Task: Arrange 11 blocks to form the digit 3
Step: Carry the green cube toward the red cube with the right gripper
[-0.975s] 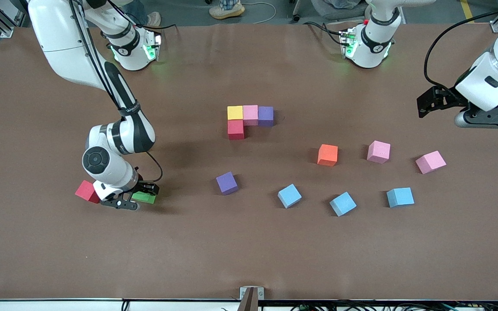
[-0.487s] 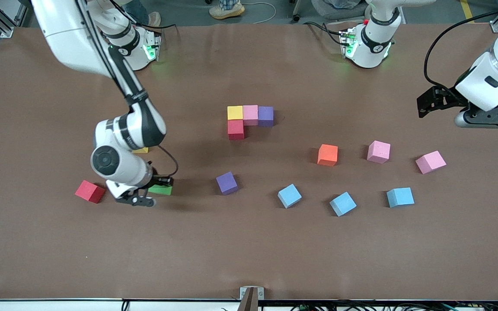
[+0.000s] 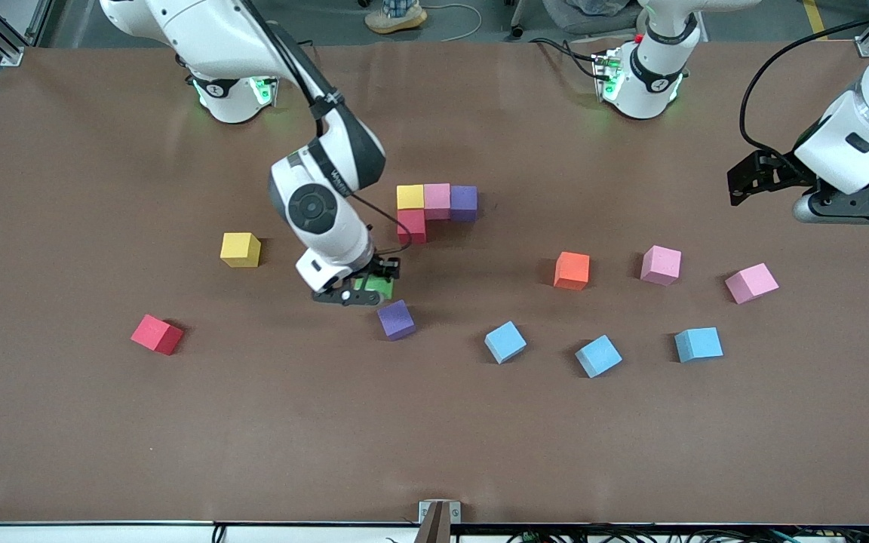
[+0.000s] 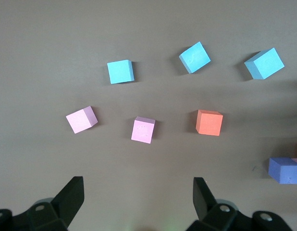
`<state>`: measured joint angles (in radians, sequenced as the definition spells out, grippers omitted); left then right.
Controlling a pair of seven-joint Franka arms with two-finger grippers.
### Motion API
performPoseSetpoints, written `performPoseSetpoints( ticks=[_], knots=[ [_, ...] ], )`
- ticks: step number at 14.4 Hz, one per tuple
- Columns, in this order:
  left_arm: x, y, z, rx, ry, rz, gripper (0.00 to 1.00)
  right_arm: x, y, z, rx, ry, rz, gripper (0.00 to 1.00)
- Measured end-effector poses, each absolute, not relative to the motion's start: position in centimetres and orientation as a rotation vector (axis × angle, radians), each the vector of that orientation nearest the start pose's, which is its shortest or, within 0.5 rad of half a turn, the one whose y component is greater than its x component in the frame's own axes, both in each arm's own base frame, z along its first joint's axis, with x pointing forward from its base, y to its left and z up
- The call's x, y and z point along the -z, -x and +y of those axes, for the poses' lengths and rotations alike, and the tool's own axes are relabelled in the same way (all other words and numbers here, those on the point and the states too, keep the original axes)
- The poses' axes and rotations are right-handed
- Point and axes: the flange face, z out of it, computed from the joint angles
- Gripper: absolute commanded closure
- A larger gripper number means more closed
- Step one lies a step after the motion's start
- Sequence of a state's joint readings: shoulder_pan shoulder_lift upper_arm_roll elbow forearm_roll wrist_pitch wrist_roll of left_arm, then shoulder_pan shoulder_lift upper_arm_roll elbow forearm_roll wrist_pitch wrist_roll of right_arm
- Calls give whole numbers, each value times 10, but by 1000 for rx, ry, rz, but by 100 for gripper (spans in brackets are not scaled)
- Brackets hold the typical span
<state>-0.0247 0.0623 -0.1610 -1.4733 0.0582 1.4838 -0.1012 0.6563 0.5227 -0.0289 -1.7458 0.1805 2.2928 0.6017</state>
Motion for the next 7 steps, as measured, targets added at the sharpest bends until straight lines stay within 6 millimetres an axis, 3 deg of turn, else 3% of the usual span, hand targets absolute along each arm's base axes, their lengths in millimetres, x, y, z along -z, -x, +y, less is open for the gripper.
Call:
performPoseSetpoints(
  ticks=[7],
  knots=[
    [-628,-557,-95,-67,3083,125,0,-247,-491,439,-83,3038,37,99]
  ],
)
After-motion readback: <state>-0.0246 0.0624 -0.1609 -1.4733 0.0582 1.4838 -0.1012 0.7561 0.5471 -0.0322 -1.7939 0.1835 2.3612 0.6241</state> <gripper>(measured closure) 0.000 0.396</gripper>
